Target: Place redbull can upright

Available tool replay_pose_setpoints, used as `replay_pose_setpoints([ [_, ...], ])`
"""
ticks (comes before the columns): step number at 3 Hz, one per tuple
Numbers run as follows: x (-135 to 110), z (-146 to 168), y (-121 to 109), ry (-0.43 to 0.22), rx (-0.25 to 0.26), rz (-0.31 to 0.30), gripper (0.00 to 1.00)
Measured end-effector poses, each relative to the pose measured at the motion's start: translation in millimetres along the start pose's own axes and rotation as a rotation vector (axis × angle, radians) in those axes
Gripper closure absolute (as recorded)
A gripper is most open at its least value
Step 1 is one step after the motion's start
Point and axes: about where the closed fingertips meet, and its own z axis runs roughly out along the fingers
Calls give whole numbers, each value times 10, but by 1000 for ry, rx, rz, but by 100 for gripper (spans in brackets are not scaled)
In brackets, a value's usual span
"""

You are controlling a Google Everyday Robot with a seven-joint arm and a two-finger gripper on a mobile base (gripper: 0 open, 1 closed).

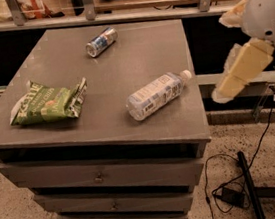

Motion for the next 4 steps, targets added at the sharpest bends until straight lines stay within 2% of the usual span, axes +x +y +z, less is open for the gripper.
replay_pose_setpoints([
  [1,-406,162,40,-216,21,55,0],
  [2,-760,440,155,-378,19,88,0],
  [3,-1127,732,160,-503,43,127,0],
  [4,-1255,686,2,-539,116,142,0],
])
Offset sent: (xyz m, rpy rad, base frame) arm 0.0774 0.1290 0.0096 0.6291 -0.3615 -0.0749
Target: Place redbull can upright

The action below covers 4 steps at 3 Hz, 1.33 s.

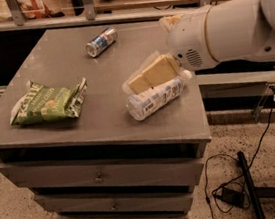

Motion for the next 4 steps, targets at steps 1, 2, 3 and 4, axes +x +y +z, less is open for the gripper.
replay_pose_setpoints([
  [1,-24,27,23,6,5,-10,0],
  [2,59,380,193,-27,-21,21,0],
  [3,62,892,326,-82,5,60,0],
  [4,-5,1217,406,-118,56,73,0],
])
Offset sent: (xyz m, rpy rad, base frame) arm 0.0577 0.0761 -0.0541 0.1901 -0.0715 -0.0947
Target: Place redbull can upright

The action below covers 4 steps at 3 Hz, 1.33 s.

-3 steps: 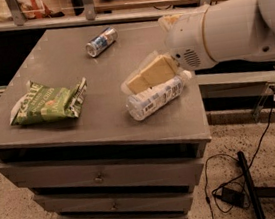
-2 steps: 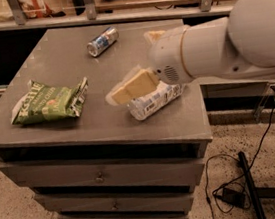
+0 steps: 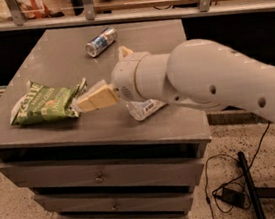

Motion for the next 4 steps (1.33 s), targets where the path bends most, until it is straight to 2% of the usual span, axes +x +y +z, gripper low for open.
replay_pose_setpoints([
  [1,47,261,206,1,65,4,0],
  [2,228,366,186,14,157,56,0],
  [3,267,544,-100,-17,267,90,0],
  [4,145,550,-220,-50,319,90,0],
])
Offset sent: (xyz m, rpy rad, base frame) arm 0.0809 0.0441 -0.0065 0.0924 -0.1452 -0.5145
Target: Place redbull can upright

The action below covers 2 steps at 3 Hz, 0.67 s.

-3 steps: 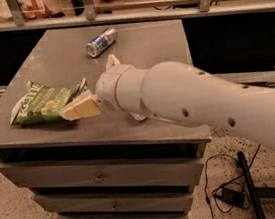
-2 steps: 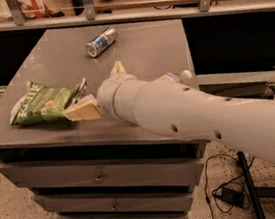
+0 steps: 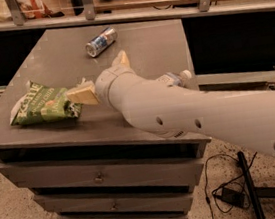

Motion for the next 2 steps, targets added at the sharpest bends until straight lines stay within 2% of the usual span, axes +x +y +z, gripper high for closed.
replay_pose_setpoints([
  [1,4,51,98,-10,7,58,0],
  [2,41,222,67,-16,69,102,0],
])
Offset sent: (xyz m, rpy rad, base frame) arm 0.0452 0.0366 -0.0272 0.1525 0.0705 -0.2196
